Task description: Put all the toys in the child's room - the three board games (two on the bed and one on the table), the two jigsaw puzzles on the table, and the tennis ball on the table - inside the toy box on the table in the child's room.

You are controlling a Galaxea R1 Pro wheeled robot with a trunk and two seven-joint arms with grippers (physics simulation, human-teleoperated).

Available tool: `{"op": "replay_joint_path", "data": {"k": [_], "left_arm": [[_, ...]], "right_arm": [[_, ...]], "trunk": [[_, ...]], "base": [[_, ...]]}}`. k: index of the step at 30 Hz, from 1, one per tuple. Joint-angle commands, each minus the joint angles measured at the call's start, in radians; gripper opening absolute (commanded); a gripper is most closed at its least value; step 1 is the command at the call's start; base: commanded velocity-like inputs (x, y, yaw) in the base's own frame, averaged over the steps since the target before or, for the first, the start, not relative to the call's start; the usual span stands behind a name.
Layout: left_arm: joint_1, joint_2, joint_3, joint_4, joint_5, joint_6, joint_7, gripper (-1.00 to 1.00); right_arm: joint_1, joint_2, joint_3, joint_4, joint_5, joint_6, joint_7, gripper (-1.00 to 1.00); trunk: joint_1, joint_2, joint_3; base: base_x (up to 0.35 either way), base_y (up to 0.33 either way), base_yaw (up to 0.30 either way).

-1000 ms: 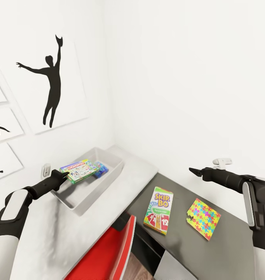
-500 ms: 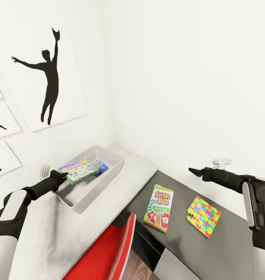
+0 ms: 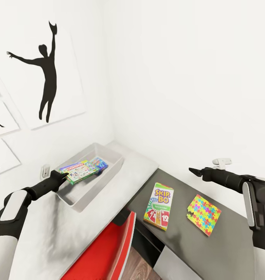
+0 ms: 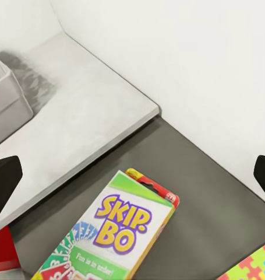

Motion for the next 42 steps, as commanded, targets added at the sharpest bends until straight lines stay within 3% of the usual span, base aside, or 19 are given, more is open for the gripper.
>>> {"op": "replay_joint_path", "data": {"k": [1, 2, 23, 27, 34, 37, 38, 40, 41, 42], "left_arm": [[-0.001, 0.0, 0.002, 0.0, 0.0, 0.006, -0.001, -1.0], [-0.001, 0.0, 0.002, 0.0, 0.001, 0.006, -0.001, 1.0], [-0.002, 0.002, 0.008, -0.022, 0.016, 0.018, -0.003, 1.0], [0.007, 0.003, 0.011, -0.133, 0.029, 0.042, -0.005, 1.0], [0.049, -0.007, -0.005, -0.348, 0.101, 0.079, -0.015, 1.0], [0.056, -0.008, -0.037, -0.403, 0.11, 0.1, -0.011, 1.0], [0.059, -0.009, -0.087, -0.45, 0.115, 0.112, 0.0, 1.0], [0.059, -0.01, -0.124, -0.471, 0.118, 0.118, 0.011, 1.0], [0.057, -0.013, -0.191, -0.492, 0.133, 0.122, 0.015, 1.0], [0.056, -0.016, -0.204, -0.495, 0.143, 0.122, 0.012, 1.0]], "right_arm": [[-0.001, 0.0, -0.001, -0.001, 0.008, 0.004, 0.009, 1.0], [-0.001, 0.0, -0.001, -0.001, 0.008, 0.004, 0.009, 1.0], [-0.001, 0.0, -0.001, -0.001, 0.008, 0.004, 0.009, 1.0], [0.0, 0.0, -0.001, -0.001, 0.008, 0.003, 0.009, 1.0], [0.009, -0.013, -0.003, -0.001, 0.008, -0.032, 0.011, 1.0], [0.011, -0.019, -0.003, -0.001, 0.008, -0.053, 0.011, 1.0], [0.012, -0.021, -0.003, -0.001, 0.008, -0.062, 0.014, 1.0], [0.012, -0.021, -0.003, 0.0, 0.008, -0.064, 0.015, 1.0], [0.011, -0.023, -0.004, -0.001, 0.008, -0.067, 0.016, 1.0], [0.011, -0.023, -0.004, -0.001, 0.008, -0.067, 0.016, 1.0]], "trunk": [[0.001, -0.002, -0.002], [0.001, -0.002, -0.003], [0.001, -0.002, -0.005], [0.001, -0.002, -0.005], [0.001, -0.002, -0.005], [0.001, -0.002, -0.005], [0.001, -0.002, -0.005], [0.001, -0.002, -0.005], [0.001, -0.002, -0.005], [0.001, -0.002, -0.005]], "base": [[0.0, 0.0, 0.0], [0.0, 0.0, 0.0], [0.0, 0.0, 0.0], [0.0, 0.0, 0.0], [0.0, 0.0, 0.0], [0.0, 0.0, 0.0], [0.0, 0.0, 0.0], [0.0, 0.0, 0.0], [0.0, 0.0, 0.0], [0.0, 0.0, 0.0]]}}
